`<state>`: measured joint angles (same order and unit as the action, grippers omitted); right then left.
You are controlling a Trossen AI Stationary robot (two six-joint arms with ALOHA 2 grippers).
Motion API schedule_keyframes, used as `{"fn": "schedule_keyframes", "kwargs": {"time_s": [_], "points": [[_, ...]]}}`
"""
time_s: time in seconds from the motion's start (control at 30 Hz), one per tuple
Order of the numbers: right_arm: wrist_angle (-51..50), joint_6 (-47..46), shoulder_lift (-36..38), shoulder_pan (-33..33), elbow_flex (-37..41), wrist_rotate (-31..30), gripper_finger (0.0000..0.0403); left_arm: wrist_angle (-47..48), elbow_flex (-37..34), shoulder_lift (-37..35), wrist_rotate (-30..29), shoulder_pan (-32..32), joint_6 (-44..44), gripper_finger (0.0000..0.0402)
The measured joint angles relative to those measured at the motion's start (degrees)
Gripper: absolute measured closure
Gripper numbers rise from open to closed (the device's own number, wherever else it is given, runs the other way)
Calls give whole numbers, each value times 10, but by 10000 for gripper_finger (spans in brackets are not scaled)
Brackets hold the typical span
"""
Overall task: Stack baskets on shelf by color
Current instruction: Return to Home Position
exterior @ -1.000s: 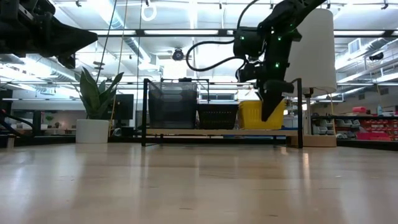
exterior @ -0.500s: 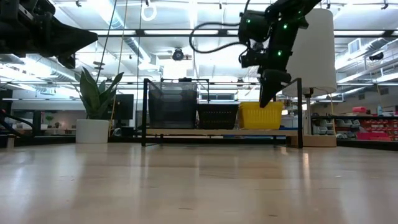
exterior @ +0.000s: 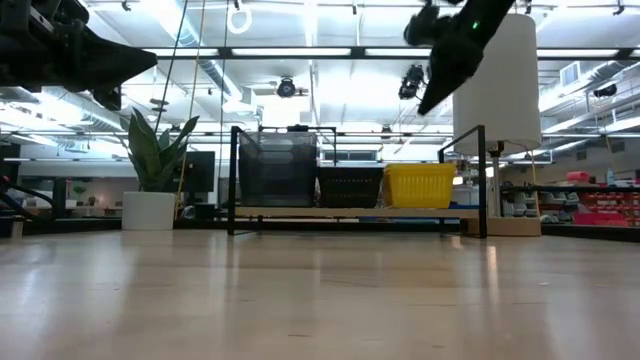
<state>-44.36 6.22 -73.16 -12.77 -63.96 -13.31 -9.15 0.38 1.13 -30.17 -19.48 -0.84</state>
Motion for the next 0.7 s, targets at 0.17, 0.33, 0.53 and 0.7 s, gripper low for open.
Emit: {"fn": "schedule_keyframes", "kwargs": {"time_s": [0.17, 0.33, 0.53, 0.7], "points": [[2, -17, 56, 0, 0, 58, 287, 0, 0, 0, 0, 0, 0, 395], [3, -38, 94, 11, 0, 90, 288, 0, 0, 0, 0, 0, 0, 395], [83, -65, 133, 57, 53, 85, 288, 0, 0, 0, 0, 0, 0, 395], [218, -96, 174, 95, 152, 72, 288, 0, 0, 0, 0, 0, 0, 395]]}}
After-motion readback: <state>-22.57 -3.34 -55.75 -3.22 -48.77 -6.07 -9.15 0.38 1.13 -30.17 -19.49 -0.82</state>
